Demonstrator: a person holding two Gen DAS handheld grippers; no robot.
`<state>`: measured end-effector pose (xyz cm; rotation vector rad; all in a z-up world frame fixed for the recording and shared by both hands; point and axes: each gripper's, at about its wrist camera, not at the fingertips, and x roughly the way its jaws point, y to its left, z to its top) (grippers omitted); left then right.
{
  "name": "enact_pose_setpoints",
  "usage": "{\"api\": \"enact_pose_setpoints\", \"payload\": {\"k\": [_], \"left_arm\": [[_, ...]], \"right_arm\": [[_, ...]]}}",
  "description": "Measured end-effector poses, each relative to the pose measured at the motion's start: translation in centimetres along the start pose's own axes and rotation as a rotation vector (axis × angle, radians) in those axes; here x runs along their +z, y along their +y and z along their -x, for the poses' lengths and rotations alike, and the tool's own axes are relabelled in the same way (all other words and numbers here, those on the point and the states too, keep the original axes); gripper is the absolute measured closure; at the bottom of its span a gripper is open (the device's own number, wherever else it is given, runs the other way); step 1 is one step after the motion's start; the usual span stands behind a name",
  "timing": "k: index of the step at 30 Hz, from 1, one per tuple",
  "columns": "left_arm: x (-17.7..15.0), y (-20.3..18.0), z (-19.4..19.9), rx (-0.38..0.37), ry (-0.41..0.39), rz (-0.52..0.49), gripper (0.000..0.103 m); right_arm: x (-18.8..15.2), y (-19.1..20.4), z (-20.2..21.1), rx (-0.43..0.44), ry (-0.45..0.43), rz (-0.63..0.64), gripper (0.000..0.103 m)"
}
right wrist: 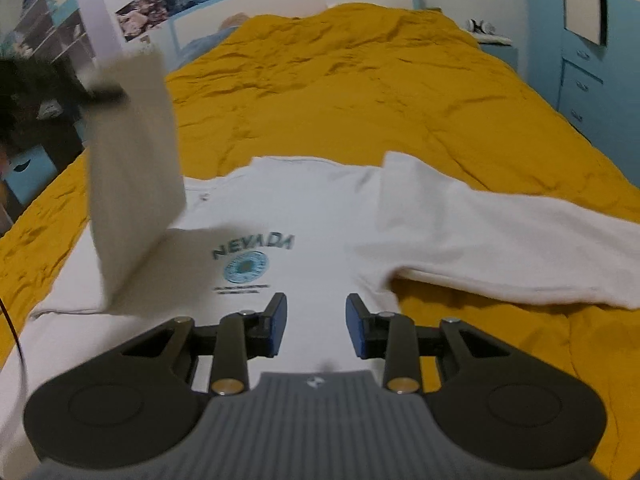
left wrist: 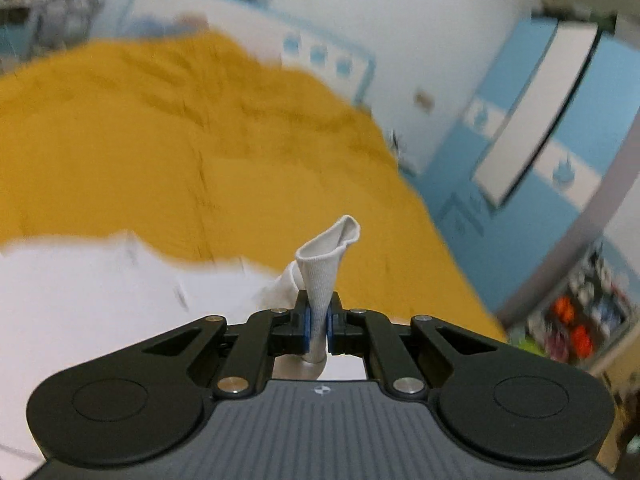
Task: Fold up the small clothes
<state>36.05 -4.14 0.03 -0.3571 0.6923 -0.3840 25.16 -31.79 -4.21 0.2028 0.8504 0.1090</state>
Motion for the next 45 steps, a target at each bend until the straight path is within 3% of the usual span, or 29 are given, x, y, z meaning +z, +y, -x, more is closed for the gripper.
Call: {"api": "enact_pose_setpoints", "payload": {"k": [4,6,7,8,13,16,20,25,27,30,32,34,36,38,43,45], "left_arm": [[-3.6,0.0,-4.5,-0.026,0.181,-0.003,0.090],[-4.6,0.1,-5.1,-0.042,0.234,-0.020,0.079],[-4.7,0.1,-5.4,-0.046,0.249,-0.026,0.065],[-4.6,0.4,-5.0,-0.053,0.245,-0.028,0.058],[-3.1,3.3,0.0,-0.039,0.144,-0.097,0.044],[-2.2,4.8,2.4,-0.007,0.098,-0.108,0.043],[-1.0,10.2,4.7,0.160,0.041,-0.118,0.042],[0.8,18.3,6.3,0.346,-0.008,-0.008,0.042],[1.1,21.0,6.3,0.385,-0.028,0.048,0.042],[1.8,25.3,5.4,0.401,-0.028,0.183,0.042],[1.8,27.5,4.3,0.357,-0.016,0.270,0.042],[1.4,28.8,3.1,0.289,-0.012,0.321,0.042],[0.9,29.1,1.7,0.248,-0.015,0.343,0.059],[0.8,29.2,0.9,0.266,-0.026,0.340,0.097],[1.1,27.9,3.6,0.247,-0.146,0.285,0.099],[1.5,27.5,4.3,0.279,-0.172,0.259,0.099]], "right_arm": [[-0.4,-1.2,-0.8,-0.011,0.017,-0.025,0.074],[-0.4,-1.6,-1.2,-0.016,0.023,-0.033,0.074],[-0.5,-1.8,-1.4,-0.017,0.024,-0.037,0.073],[-0.4,-2.0,-1.6,-0.017,0.026,-0.042,0.073],[0.2,-2.1,-2.5,0.017,0.022,-0.083,0.073],[0.9,-1.9,-3.5,0.042,0.028,-0.121,0.072],[2.1,-1.3,-5.1,0.059,0.046,-0.162,0.068],[3.7,-0.8,-8.8,0.037,0.094,-0.181,0.068],[4.1,-0.7,-10.5,0.014,0.111,-0.181,0.069],[4.6,-0.7,-12.4,-0.014,0.120,-0.184,0.070],[4.8,-0.8,-13.2,-0.024,0.116,-0.184,0.074],[4.9,-0.5,-13.6,-0.025,0.106,-0.173,0.081],[4.9,-0.3,-13.7,-0.025,0.093,-0.153,0.093],[4.7,0.0,-13.6,-0.046,0.070,-0.116,0.099],[5.4,0.9,-11.5,-0.044,-0.016,-0.040,0.102],[6.1,1.0,-10.8,-0.027,-0.050,-0.031,0.102]]}}
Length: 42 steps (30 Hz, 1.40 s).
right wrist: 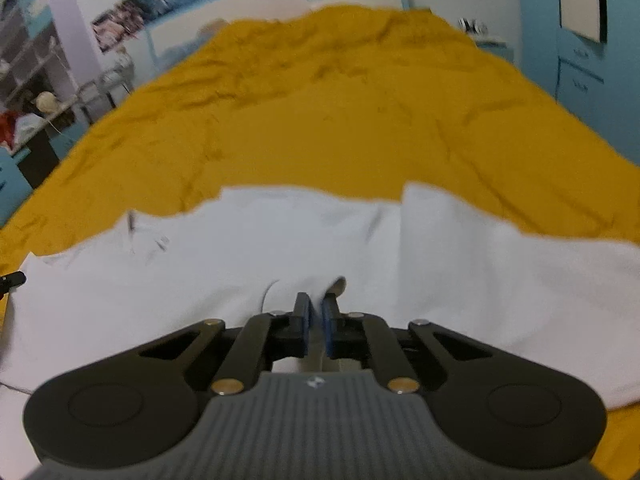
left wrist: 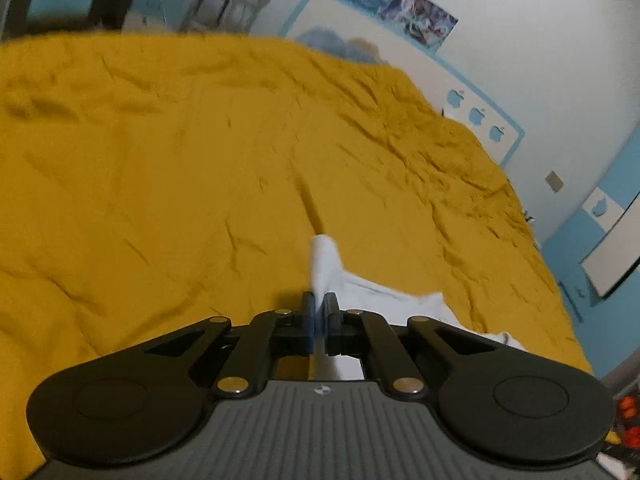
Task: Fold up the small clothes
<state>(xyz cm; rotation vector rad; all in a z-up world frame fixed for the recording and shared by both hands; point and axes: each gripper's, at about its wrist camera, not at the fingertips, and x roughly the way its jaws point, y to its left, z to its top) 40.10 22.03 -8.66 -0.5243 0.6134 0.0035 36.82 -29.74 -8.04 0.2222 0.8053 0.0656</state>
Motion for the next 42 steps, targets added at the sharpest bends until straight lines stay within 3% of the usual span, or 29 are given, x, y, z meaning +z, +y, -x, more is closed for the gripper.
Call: {"api": "enact_pose_setpoints", "payload": {"k": [7,10,14,18,23,25,27,30,32,36,42], "left_arm": [[-0.6,-0.1,-3.4,0.101,0.081,-0.083,0.098],[-0.7,0.2,-3.4,0.140,0.104,-0.089,0.087],[-0.3,0.4,-0.1,0.121,0.103,-0.053,0.072],[-1.8,-0.9,2.7,0.081,0.158,-0.133,0.067],[-5.4,-1.1,3.0,0.172,0.256,-0.240,0.064],[-6.1,-0.7,2.9,0.175,0.262,-0.270,0.062],[-5.8,-0.4,2.9,0.184,0.264,-0.238,0.062],[-5.1,-1.5,4.1,0.210,0.236,-0.232,0.062],[-4.6,-2.5,5.3,0.189,0.201,-0.243,0.062],[-3.8,-4.8,6.9,0.131,0.172,-0.245,0.060],[-3.9,-8.3,6.1,0.130,0.183,-0.258,0.056]], "right_arm": [[0.0,-0.4,-4.9,-0.038,0.052,0.003,0.102],[-0.6,-0.6,-6.0,-0.053,0.065,-0.007,0.100],[-0.7,-0.4,-3.3,-0.058,0.043,-0.006,0.090],[-2.0,0.4,-1.0,0.005,0.052,0.027,0.089],[-4.2,0.2,-1.7,-0.047,0.115,0.042,0.091],[-4.1,0.1,-1.9,-0.055,0.126,0.040,0.091],[-3.7,0.2,-1.5,-0.068,0.134,0.040,0.091],[-3.2,-0.3,1.5,-0.054,0.095,0.034,0.090],[-3.3,-1.5,3.7,-0.045,0.075,0.010,0.089],[-3.2,-6.5,8.2,-0.082,0.064,-0.076,0.068],[-3.1,-18.0,13.5,-0.220,0.071,-0.264,0.066]]}}
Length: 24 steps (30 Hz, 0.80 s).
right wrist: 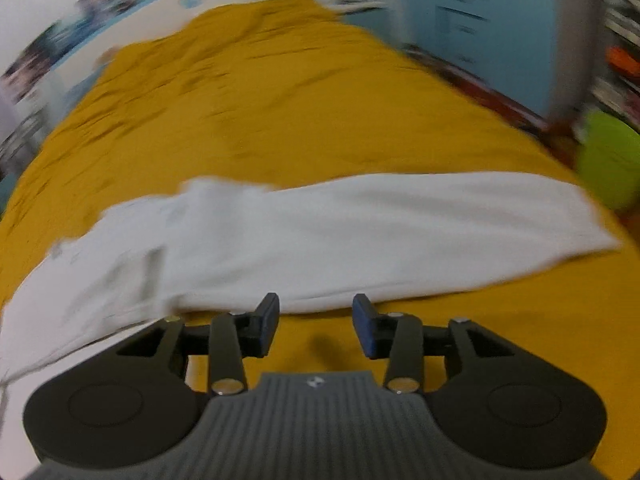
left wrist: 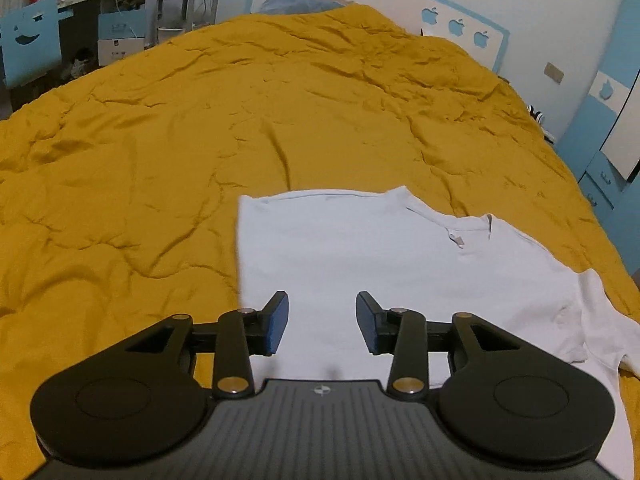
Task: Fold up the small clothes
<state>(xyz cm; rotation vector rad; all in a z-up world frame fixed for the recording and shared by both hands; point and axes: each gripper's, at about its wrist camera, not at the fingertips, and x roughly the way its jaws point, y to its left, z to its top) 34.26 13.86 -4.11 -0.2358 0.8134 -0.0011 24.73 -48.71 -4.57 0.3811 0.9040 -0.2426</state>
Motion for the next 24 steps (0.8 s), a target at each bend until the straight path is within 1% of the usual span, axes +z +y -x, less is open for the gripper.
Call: {"api": "enact_pose_setpoints", "payload": {"k": [3,4,7,9,13,16,17,18,21,22,23,24], "left_arm": [[-0.2,-1.4,-0.8,0.012,0.020,0.002,0.056],[-0.3,-1.7,-1.0,0.017,0.025,0.003,0.056],[-0.7,-3.1,-1.4,0.033,0.041,-0.001,0.056],[-0.9,-3.7,-1.6,0.042,0.051,-0.003,0.056],[-1.3,-4.4,-2.2,0.070,0.069,0.001,0.056],[-1.6,-4.5,-2.6,0.093,0.084,0.010,0.056],[-1.7,-4.6,-2.8,0.099,0.089,0.013,0.056],[-1.7,-4.6,-2.9,0.102,0.092,0.013,0.056],[-1.8,-4.6,-3.0,0.115,0.093,0.015,0.056],[-1.7,-4.5,-3.0,0.115,0.093,0.018,0.056],[-1.7,-4.4,-3.1,0.114,0.093,0.023,0.056],[-1.7,-4.4,-3.1,0.112,0.093,0.026,0.056]], "right_arm": [[1.7,-5.9,0.8,-0.078,-0.004,-0.082,0.065],[2.4,-7.8,1.0,-0.099,-0.013,-0.101,0.062],[4.3,-12.6,1.1,-0.145,-0.042,-0.145,0.062],[5.4,-15.8,0.4,-0.160,-0.044,-0.200,0.062],[6.2,-20.7,-1.2,-0.139,-0.030,-0.295,0.063],[6.2,-22.4,-2.7,-0.131,-0.020,-0.332,0.062],[6.3,-22.7,-3.3,-0.134,-0.015,-0.335,0.061],[6.2,-23.1,-3.8,-0.140,-0.008,-0.339,0.057],[5.9,-23.9,-5.4,-0.116,0.000,-0.364,0.055],[5.7,-24.1,-5.7,-0.104,0.002,-0.374,0.056],[5.7,-24.3,-6.1,-0.094,0.002,-0.382,0.067],[5.6,-24.3,-6.2,-0.076,-0.003,-0.385,0.072]]}}
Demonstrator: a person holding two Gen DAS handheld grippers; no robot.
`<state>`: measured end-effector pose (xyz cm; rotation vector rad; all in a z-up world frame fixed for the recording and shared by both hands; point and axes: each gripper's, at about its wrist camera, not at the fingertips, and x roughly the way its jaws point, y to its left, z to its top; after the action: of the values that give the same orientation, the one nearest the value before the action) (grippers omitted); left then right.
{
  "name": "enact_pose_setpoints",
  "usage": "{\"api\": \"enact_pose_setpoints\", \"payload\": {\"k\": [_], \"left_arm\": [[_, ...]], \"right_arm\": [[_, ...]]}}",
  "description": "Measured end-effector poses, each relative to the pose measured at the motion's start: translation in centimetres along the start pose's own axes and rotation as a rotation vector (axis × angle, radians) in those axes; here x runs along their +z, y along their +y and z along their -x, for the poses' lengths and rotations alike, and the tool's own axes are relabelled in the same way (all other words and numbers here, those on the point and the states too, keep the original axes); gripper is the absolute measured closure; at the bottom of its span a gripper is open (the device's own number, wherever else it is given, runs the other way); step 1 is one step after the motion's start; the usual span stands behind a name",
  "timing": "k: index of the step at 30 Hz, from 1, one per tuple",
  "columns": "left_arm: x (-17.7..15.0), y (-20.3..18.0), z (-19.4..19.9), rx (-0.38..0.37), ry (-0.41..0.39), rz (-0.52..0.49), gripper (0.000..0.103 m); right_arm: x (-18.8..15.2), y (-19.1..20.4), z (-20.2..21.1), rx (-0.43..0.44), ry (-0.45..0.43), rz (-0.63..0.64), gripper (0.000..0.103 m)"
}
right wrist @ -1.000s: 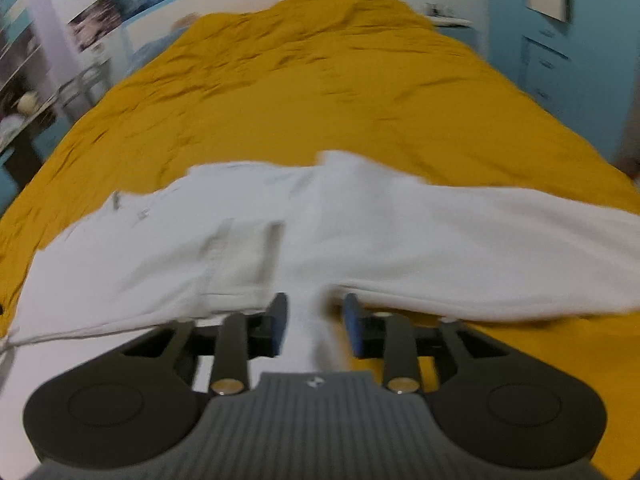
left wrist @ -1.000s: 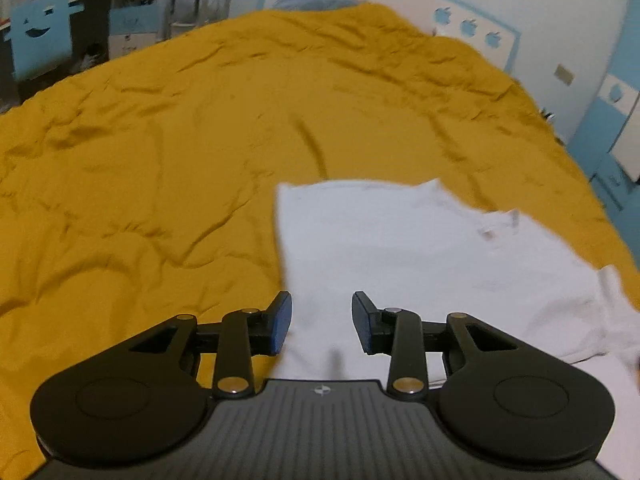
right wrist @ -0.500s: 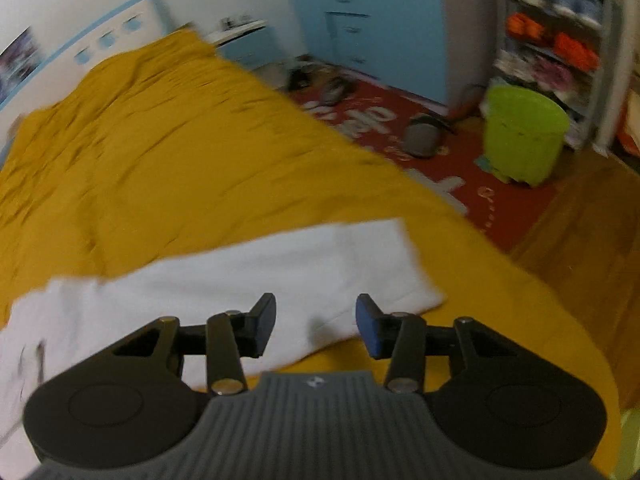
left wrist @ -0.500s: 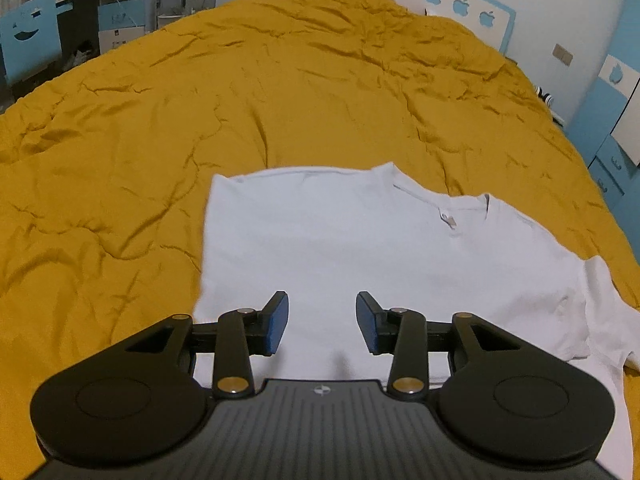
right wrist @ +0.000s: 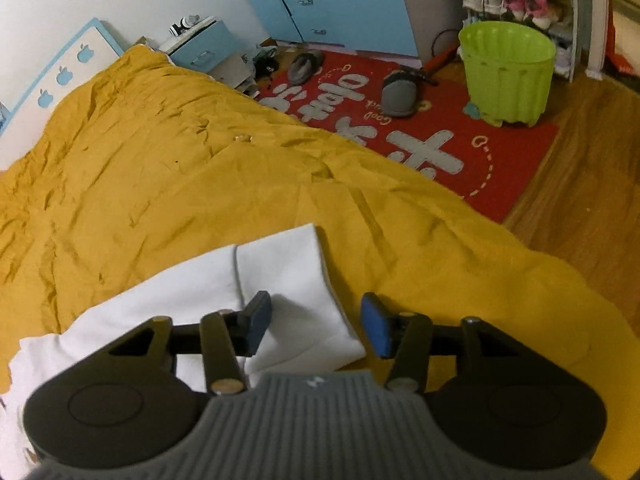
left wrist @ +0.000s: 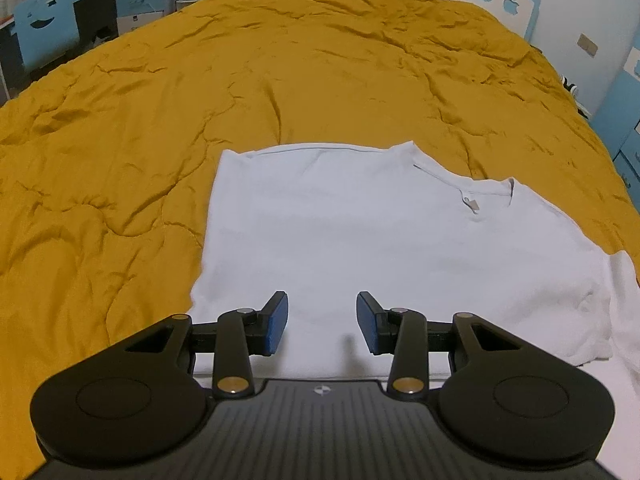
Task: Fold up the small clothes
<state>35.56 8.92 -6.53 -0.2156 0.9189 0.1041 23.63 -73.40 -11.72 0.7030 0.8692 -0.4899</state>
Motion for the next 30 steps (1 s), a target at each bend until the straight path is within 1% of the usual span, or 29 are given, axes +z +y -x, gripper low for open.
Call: {"api": "enact_pose_setpoints", "payload": {"k": [1,2,3,5,8,10,13,15,21,23,27,30], "left_arm": [[0.0,0.0,0.0,-0.003,0.000,0.000,0.056],[0.0,0.0,0.0,-0.005,-0.002,-0.002,0.056],[0.0,-0.1,0.1,-0.009,-0.004,-0.005,0.056],[0.1,0.0,0.3,-0.019,-0.014,-0.007,0.056],[0.3,0.5,0.9,-0.034,-0.031,0.000,0.056],[0.5,1.0,1.4,-0.041,-0.047,0.008,0.056],[1.0,1.8,2.3,-0.069,-0.079,0.033,0.056],[1.3,2.2,3.0,-0.080,-0.095,0.036,0.056],[2.0,3.5,4.8,-0.075,-0.134,-0.003,0.056],[2.1,3.9,5.3,-0.072,-0.143,-0.016,0.056],[2.2,5.5,5.9,-0.087,-0.160,0.002,0.056],[1.9,6.7,6.1,-0.081,-0.168,0.009,0.056]], "right_arm": [[-0.1,0.2,0.1,0.012,-0.002,0.002,0.085],[-0.1,0.4,0.5,0.005,-0.009,0.010,0.097],[0.0,0.8,1.1,-0.001,-0.016,0.023,0.097],[0.0,1.4,2.4,0.024,-0.048,0.026,0.099],[0.3,4.0,5.7,0.075,-0.114,0.063,0.099],[0.4,6.6,8.3,0.127,-0.144,0.102,0.100],[0.5,12.2,12.0,0.221,-0.174,0.178,0.100],[0.3,16.5,14.4,0.286,-0.190,0.232,0.100],[-1.4,29.7,20.2,0.496,-0.220,0.333,0.100],[-2.4,34.1,21.6,0.561,-0.223,0.362,0.100],[-5.6,42.2,22.9,0.659,-0.204,0.411,0.100],[-8.8,47.4,22.8,0.733,-0.156,0.427,0.100]]}}
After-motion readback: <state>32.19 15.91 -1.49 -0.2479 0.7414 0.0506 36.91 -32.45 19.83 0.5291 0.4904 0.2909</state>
